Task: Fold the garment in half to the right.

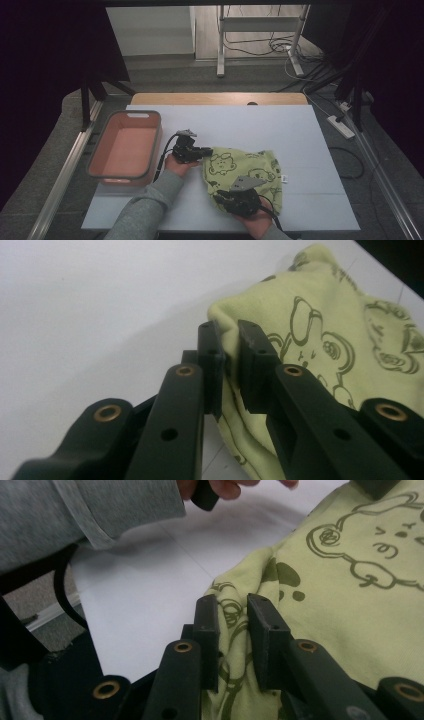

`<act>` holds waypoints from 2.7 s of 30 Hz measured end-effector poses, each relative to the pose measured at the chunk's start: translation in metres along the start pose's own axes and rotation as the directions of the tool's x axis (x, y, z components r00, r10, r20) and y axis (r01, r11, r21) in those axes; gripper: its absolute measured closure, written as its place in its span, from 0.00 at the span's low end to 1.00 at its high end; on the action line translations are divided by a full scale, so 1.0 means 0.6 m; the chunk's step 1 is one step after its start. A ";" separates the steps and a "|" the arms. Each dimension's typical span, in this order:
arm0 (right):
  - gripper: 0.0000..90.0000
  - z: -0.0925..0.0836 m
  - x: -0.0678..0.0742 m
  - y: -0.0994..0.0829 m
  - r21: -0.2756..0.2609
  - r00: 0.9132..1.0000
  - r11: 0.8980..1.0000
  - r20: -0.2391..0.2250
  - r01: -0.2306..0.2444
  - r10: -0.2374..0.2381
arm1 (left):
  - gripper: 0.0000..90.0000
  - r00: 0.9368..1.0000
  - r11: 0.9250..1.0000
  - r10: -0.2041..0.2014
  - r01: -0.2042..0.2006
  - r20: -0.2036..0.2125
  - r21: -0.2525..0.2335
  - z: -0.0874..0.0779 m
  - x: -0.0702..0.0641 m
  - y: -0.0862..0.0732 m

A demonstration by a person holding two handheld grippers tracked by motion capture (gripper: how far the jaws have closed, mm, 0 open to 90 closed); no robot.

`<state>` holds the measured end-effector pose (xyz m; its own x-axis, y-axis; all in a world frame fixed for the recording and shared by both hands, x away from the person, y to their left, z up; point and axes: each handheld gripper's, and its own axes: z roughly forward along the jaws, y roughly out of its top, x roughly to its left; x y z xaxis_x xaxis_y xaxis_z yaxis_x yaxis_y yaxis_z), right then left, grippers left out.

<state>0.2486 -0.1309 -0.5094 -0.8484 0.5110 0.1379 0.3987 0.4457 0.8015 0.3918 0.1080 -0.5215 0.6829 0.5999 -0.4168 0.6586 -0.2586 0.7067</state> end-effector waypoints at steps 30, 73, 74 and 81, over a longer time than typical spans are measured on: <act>0.84 -0.027 0.010 0.019 -0.110 0.997 0.992 -0.041 0.055 -0.060 | 0.91 0.998 0.997 -0.016 0.020 0.055 -0.077 -0.045 -0.021 0.024; 0.84 0.012 0.042 0.062 -0.158 0.996 0.985 -0.044 0.074 -0.082 | 0.91 0.996 0.988 -0.088 0.091 0.027 -0.125 -0.102 -0.003 0.026; 0.84 0.013 0.043 0.061 -0.157 0.996 0.985 -0.044 0.072 -0.080 | 0.91 0.995 0.988 -0.092 0.094 0.023 -0.118 -0.100 -0.002 0.025; 0.84 0.014 0.025 0.047 -0.166 0.996 0.986 -0.084 -0.008 -0.006 | 0.91 0.997 0.993 -0.081 0.079 -0.018 -0.091 -0.083 -0.012 0.028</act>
<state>0.2501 -0.1047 -0.4894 -0.8773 0.4443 0.1816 0.3422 0.3138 0.8857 0.3820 0.1370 -0.4781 0.6215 0.6326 -0.4621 0.6787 -0.1401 0.7209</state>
